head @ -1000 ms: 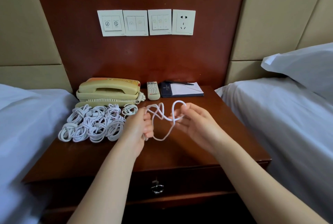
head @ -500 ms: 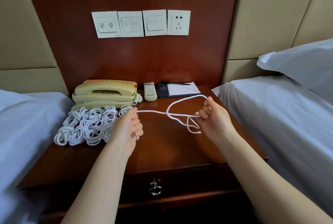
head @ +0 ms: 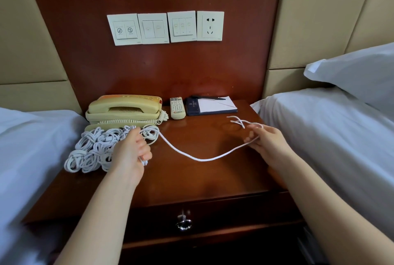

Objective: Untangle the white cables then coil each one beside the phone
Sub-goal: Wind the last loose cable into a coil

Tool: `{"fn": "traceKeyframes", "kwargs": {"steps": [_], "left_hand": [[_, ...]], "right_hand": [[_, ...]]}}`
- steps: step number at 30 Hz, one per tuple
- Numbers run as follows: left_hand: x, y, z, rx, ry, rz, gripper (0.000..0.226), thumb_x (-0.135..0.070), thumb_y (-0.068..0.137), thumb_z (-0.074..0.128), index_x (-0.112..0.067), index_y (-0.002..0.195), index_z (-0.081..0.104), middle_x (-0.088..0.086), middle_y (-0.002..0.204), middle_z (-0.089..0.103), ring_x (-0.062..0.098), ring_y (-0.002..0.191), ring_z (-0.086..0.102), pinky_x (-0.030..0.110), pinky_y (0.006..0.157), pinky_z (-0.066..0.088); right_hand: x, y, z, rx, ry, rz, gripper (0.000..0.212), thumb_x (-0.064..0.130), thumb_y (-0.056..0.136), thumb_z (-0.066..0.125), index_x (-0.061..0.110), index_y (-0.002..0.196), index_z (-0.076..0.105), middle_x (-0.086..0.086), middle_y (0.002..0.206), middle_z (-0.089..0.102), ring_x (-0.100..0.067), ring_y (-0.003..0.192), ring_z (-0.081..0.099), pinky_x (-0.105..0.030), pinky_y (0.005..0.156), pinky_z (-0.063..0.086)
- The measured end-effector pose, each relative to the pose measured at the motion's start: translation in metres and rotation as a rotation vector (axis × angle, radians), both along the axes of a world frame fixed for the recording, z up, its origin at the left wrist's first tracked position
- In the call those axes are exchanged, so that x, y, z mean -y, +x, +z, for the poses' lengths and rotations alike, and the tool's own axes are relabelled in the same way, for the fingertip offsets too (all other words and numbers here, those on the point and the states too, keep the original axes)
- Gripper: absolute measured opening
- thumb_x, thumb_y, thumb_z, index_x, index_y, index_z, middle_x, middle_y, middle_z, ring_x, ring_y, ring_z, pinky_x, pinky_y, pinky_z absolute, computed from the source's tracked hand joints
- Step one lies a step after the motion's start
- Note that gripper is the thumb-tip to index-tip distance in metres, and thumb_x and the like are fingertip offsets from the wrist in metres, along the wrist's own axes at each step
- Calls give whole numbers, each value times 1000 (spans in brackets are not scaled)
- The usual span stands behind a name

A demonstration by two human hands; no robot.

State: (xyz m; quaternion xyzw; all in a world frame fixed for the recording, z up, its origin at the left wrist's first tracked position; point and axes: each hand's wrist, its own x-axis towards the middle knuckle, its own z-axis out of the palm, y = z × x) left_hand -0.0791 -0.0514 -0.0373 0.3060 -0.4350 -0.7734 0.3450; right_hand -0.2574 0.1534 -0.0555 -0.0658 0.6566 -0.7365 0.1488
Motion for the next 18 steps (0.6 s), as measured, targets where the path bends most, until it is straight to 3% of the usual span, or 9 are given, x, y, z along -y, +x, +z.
{"fn": "traceKeyframes", "kwargs": {"steps": [2,4,6,7,9,11,15,18], "left_hand": [[-3,0,1,-4,-4,-7,45,-17,97,45,-22,59,23,-10,37,18,4,28,16,13,31,15],[-9,0,3,5,-27,-11,43,-18,97,46,-21,59,26,-11,37,18,4,28,17,13,31,16],[-16,0,4,45,-86,-21,43,-18,97,46,-19,59,29,-10,37,20,4,29,18,14,32,17],[-21,-1,4,77,-130,-37,42,-18,98,46,-18,58,30,-10,37,20,5,30,19,16,34,18],[-31,-4,2,136,-224,-75,42,-19,98,46,-17,58,32,-10,36,22,6,31,21,21,39,20],[-40,-7,0,162,-300,-100,43,-21,98,46,-17,58,32,-10,36,23,6,32,22,24,44,20],[-47,-11,0,252,-496,-17,40,-26,97,48,-15,59,38,-7,43,35,10,41,33,25,48,29],[-49,-13,-1,349,-654,50,37,-30,95,50,-8,65,48,7,60,46,19,57,43,30,57,34]], "right_hand": [[4,1,-1,-32,70,19,24,0,97,39,6,116,52,-12,82,59,-20,78,61,-33,84,52],[5,-1,-6,-139,233,-12,38,2,95,43,8,133,44,-15,111,61,-25,101,60,-39,96,48],[6,0,-10,-417,567,-60,47,6,95,44,8,141,38,-14,137,46,-29,125,46,-41,108,36],[7,4,-11,-587,661,-82,45,6,94,44,7,139,41,-13,141,43,-29,130,40,-38,111,31],[13,18,-6,-848,576,-81,34,2,94,44,4,125,56,-13,131,52,-26,124,45,-24,105,31],[23,43,4,-913,359,29,24,4,96,45,5,108,66,-8,110,63,-15,105,56,-9,91,35],[40,95,18,-692,119,487,32,17,101,39,5,87,64,-5,83,65,-8,79,61,-24,79,47],[46,110,19,-509,91,625,31,17,99,44,-5,87,62,-5,76,62,-11,74,60,-23,75,50]]}}
